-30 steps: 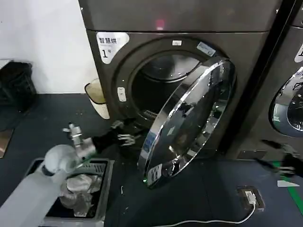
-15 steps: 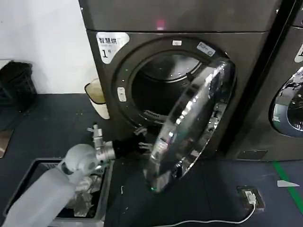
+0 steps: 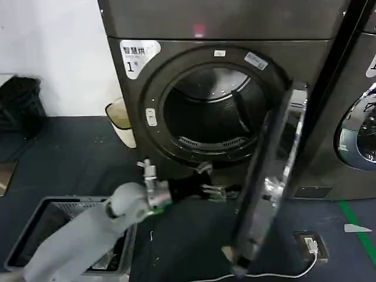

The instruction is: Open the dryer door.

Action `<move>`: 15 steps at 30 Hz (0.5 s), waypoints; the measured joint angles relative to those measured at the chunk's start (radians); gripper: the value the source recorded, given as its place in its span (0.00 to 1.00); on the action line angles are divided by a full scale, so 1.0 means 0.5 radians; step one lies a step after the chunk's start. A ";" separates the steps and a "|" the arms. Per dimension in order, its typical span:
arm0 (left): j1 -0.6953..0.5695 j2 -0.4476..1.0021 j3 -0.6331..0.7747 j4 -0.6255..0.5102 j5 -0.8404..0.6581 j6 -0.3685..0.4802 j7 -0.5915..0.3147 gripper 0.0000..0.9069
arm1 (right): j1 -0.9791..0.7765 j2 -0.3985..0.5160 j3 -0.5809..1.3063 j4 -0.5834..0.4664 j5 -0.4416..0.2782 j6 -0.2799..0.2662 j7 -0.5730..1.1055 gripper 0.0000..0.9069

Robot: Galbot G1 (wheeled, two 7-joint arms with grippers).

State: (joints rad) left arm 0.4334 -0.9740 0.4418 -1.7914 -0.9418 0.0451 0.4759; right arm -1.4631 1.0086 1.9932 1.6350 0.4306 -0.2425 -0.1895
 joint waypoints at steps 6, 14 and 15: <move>-0.163 -0.158 0.199 0.111 0.094 -0.082 -0.110 1.00 | -0.070 0.029 0.104 0.025 0.039 0.025 -0.091 1.00; -0.312 -0.442 0.302 0.317 0.084 -0.100 -0.178 1.00 | -0.142 0.056 0.177 0.090 0.085 0.013 -0.085 1.00; -0.326 -0.479 0.304 0.340 0.083 -0.100 -0.189 1.00 | -0.148 0.055 0.190 0.090 0.061 0.024 -0.084 1.00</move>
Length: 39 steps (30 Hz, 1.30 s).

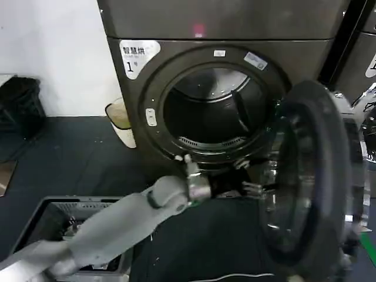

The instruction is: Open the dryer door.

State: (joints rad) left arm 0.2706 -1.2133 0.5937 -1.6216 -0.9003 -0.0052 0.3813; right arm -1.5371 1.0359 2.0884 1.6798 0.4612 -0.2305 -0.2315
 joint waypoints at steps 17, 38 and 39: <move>-0.101 -0.429 0.123 0.296 0.152 -0.047 -0.040 1.00 | -0.121 0.001 0.210 -0.027 -0.092 -0.080 0.004 1.00; -0.144 -0.753 0.125 0.658 0.323 -0.206 -0.253 1.00 | -0.170 0.092 0.160 0.078 -0.085 -0.030 -0.048 1.00; -0.144 -0.753 0.118 0.669 0.336 -0.236 -0.291 1.00 | -0.169 0.093 0.155 0.078 -0.085 -0.030 -0.048 1.00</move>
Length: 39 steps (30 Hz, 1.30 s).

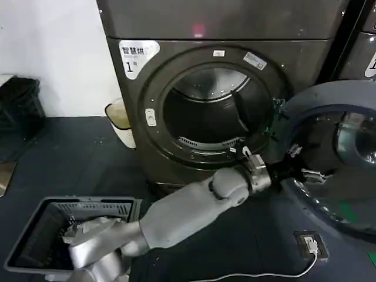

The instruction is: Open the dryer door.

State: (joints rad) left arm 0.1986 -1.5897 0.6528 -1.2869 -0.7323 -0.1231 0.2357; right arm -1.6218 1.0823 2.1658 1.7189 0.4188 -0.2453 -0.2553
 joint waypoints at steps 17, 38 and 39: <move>0.089 0.500 -0.115 -0.343 -0.156 -0.487 -0.172 1.00 | 0.041 -0.048 0.000 -0.038 -0.005 0.039 0.029 1.00; 0.299 2.135 -0.273 -1.103 -0.676 -0.071 0.061 1.00 | 0.126 -0.125 0.131 0.013 -0.200 0.066 0.230 1.00; 0.290 2.215 -0.252 -1.099 -0.634 -0.040 0.105 1.00 | 0.128 -0.132 0.139 0.010 -0.200 0.060 0.231 1.00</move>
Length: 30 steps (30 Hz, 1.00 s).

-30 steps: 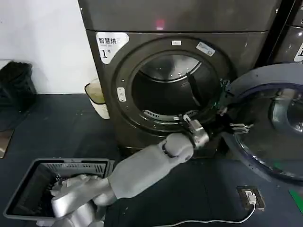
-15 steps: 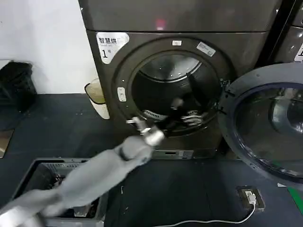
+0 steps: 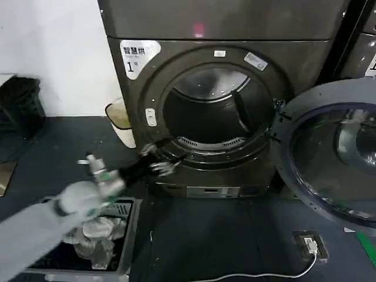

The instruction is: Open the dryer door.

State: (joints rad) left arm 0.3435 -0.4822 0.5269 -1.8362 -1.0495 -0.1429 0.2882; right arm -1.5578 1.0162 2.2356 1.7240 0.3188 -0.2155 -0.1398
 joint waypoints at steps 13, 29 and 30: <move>0.321 0.716 -0.236 0.058 0.454 0.465 0.370 1.00 | 0.072 -0.034 -0.067 -0.057 -0.009 0.039 -0.011 1.00; 0.531 1.021 -0.354 0.237 1.113 0.684 0.760 1.00 | 0.092 0.007 -0.163 -0.043 0.012 0.039 -0.014 1.00; 0.543 1.026 -0.353 0.235 1.164 0.677 0.780 1.00 | 0.094 0.008 -0.168 -0.037 0.010 0.037 -0.012 1.00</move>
State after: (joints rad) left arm 0.6150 0.0311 0.3502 -1.7188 -0.4674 0.1955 0.6782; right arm -1.5108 1.0202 2.1514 1.7057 0.3240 -0.1969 -0.1458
